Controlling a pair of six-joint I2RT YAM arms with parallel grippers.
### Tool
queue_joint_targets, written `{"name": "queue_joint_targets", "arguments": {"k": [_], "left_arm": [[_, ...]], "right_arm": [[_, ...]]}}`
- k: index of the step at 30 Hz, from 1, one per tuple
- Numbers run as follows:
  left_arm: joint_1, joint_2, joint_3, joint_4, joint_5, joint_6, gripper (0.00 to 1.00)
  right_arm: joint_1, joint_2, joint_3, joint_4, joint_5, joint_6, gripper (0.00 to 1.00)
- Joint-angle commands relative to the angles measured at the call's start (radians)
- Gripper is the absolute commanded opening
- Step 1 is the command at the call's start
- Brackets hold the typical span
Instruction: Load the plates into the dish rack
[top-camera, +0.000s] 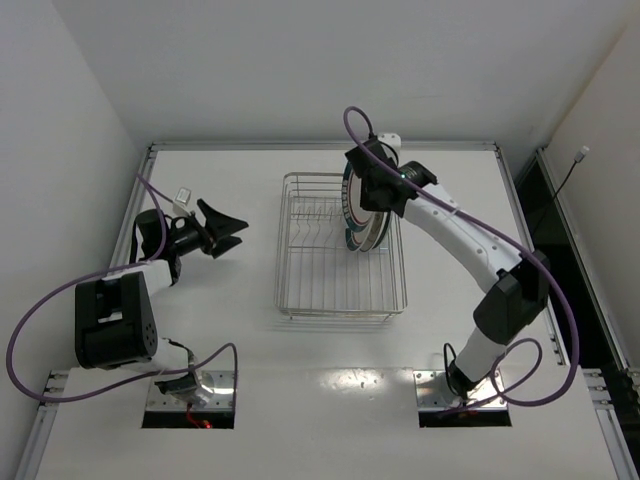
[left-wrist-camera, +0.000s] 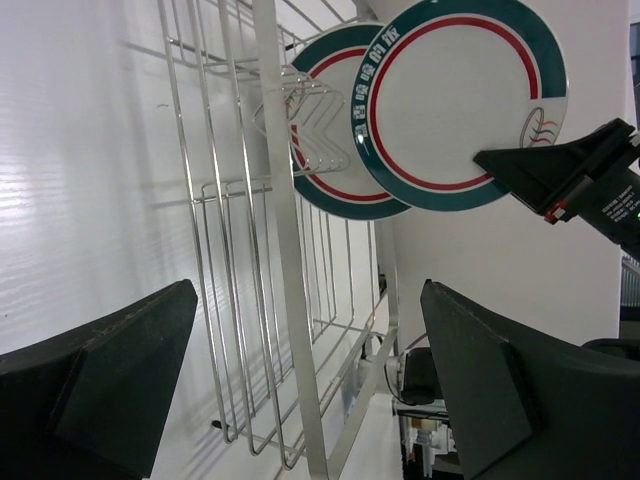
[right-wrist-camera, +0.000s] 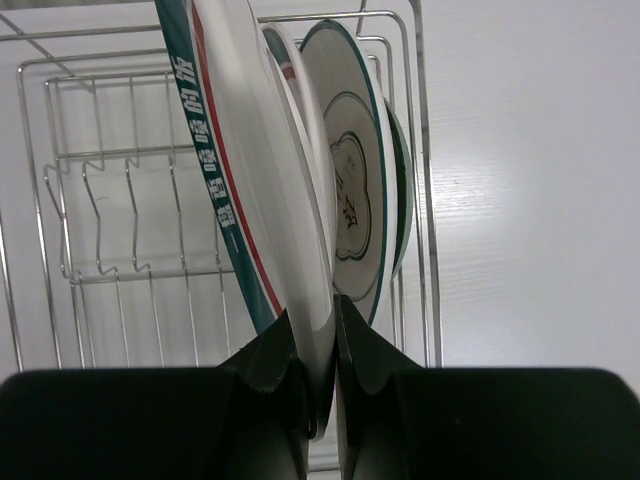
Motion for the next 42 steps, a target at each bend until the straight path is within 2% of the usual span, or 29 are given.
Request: {"name": "queue_joint_targets", "arguments": {"k": [1, 9, 14, 21, 23, 26, 28, 32, 34, 37, 42], "left_arm": [[-0.006, -0.028, 0.034, -0.003, -0.002, 0.03, 0.94], [-0.006, -0.019, 0.034, -0.003, -0.002, 0.03, 0.94], [-0.006, -0.01, 0.034, -0.012, -0.002, 0.039, 0.94], [-0.006, -0.001, 0.043, -0.022, -0.002, 0.039, 0.94], [-0.006, -0.001, 0.043, -0.022, -0.002, 0.039, 0.94], [-0.006, 0.009, 0.043, -0.031, -0.002, 0.039, 0.94], [-0.006, 0.009, 0.052, -0.031, -0.002, 0.048, 0.94], [-0.006, 0.009, 0.052, -0.031, -0.002, 0.049, 0.94], [-0.006, 0.009, 0.052, -0.04, -0.002, 0.049, 0.94], [-0.006, 0.018, 0.052, -0.04, -0.002, 0.058, 0.94], [-0.006, 0.018, 0.052, -0.049, -0.002, 0.058, 0.94]], "right_arm": [[0.002, 0.007, 0.059, -0.078, 0.166, -0.042, 0.0], [0.062, 0.108, 0.17, -0.144, 0.24, -0.063, 0.0], [0.099, 0.189, 0.159, -0.153, 0.24, -0.063, 0.0], [0.108, 0.211, 0.09, -0.081, 0.089, -0.031, 0.0], [0.099, 0.173, 0.05, -0.038, 0.032, -0.031, 0.0], [0.075, 0.117, -0.013, 0.078, -0.137, -0.019, 0.07], [0.064, 0.108, -0.034, 0.105, -0.188, -0.005, 0.17], [0.041, 0.085, -0.034, 0.141, -0.3, 0.004, 0.29], [0.032, 0.051, -0.025, 0.161, -0.311, 0.004, 0.43], [0.032, 0.004, 0.001, 0.161, -0.279, -0.005, 0.56], [0.032, -0.061, 0.084, 0.097, -0.125, -0.068, 0.68]]}}
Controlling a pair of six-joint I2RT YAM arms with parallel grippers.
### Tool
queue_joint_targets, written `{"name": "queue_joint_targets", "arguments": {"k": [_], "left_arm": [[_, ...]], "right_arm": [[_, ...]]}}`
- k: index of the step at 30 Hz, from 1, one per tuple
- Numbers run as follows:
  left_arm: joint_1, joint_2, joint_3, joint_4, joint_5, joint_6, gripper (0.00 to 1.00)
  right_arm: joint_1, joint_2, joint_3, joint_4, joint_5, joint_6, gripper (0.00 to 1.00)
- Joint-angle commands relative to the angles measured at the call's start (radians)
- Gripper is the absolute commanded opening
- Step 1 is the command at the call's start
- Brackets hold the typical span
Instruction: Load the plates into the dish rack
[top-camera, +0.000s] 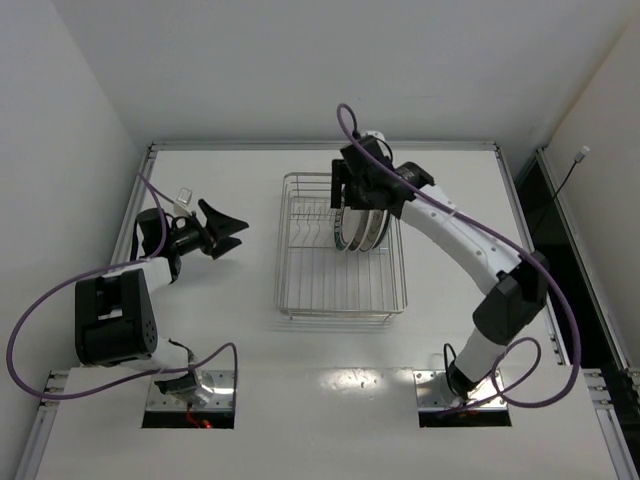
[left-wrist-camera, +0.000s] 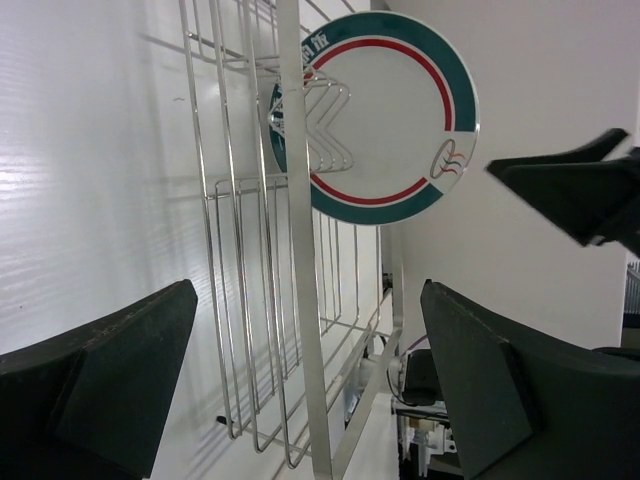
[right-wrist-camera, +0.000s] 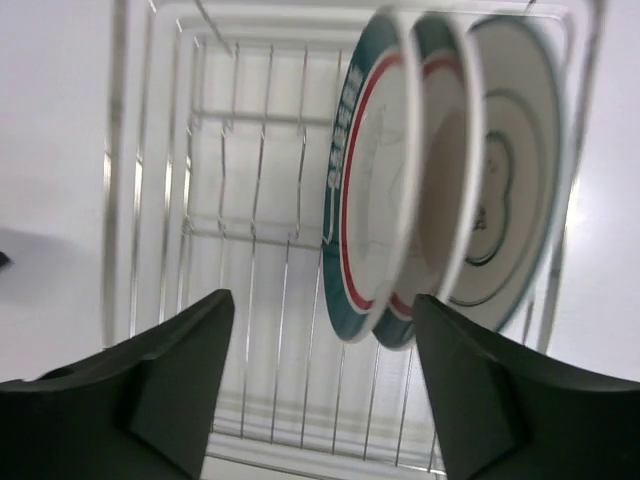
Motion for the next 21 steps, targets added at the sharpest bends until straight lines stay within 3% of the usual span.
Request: {"name": "queue_joint_targets", "arguments": {"k": [1, 6, 10, 14, 21], "left_arm": [[-0.006, 0.002, 0.031, 0.014, 0.009, 0.025, 0.94], [-0.006, 0.002, 0.041, -0.007, 0.009, 0.045, 0.94], [-0.006, 0.002, 0.05, -0.017, 0.0, 0.045, 0.94], [-0.006, 0.002, 0.059, -0.035, 0.0, 0.065, 0.94], [-0.006, -0.01, 0.068, -0.086, -0.018, 0.106, 0.94]], "right_arm": [[-0.013, -0.107, 0.077, 0.009, 0.126, -0.049, 0.72], [-0.031, -0.142, 0.036, -0.008, 0.137, -0.165, 0.85], [-0.042, -0.171, -0.042, -0.039, 0.112, -0.178, 0.85], [-0.042, -0.278, -0.222, 0.022, 0.086, -0.169, 0.85], [-0.06, -0.406, -0.342, 0.032, 0.249, -0.138, 0.86]]}}
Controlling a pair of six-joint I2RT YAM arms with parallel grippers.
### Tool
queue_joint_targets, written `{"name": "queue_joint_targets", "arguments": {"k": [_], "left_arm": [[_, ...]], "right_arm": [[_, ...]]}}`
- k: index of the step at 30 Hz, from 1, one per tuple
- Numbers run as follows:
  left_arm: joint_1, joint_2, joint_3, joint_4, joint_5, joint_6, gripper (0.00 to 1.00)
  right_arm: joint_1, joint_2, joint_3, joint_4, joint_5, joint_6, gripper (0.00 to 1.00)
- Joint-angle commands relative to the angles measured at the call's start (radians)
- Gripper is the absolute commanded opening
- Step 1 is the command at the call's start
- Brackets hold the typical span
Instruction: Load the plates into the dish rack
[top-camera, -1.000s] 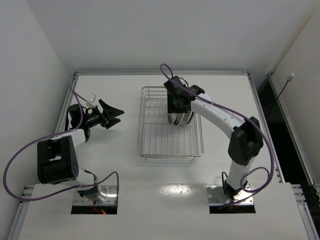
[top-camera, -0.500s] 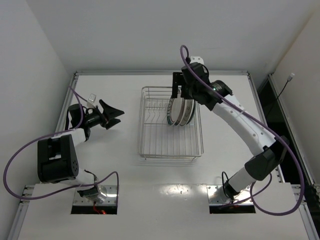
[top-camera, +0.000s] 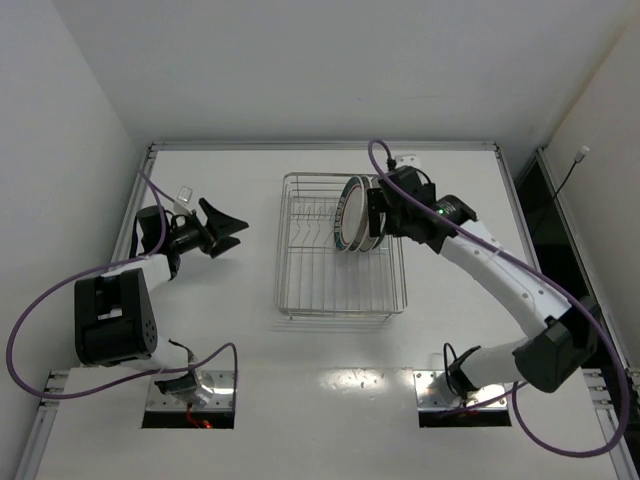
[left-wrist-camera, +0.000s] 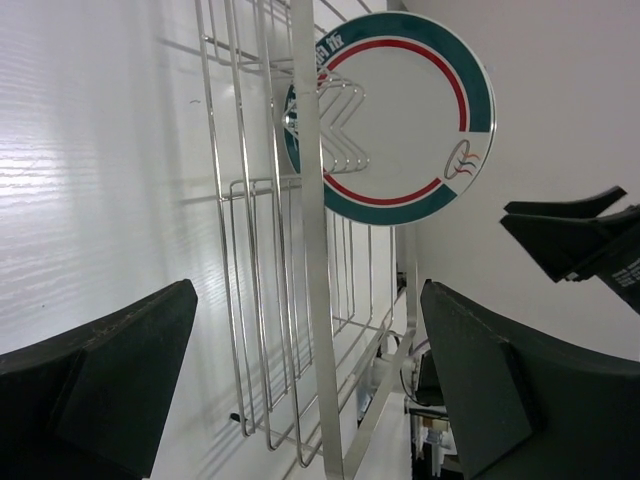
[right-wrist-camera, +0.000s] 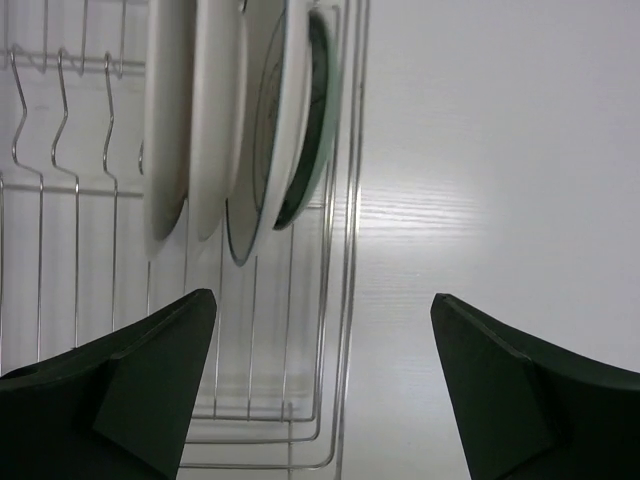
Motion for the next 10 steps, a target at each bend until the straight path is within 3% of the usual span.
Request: {"name": "queue_joint_targets", "arguments": {"k": [1, 5, 10], "left_arm": [[-0.006, -0.024, 0.036, -0.021, -0.015, 0.044, 0.94], [-0.006, -0.024, 0.055, -0.021, -0.016, 0.053, 0.94], [-0.006, -0.015, 0.065, -0.057, -0.038, 0.078, 0.94]], "right_arm": [[-0.012, -0.106, -0.02, 0.043, 0.132, 0.031, 0.86], [-0.021, -0.137, -0.02, 0.001, 0.23, 0.053, 0.92], [-0.03, -0.176, -0.031, -0.029, 0.23, 0.062, 0.93]]}}
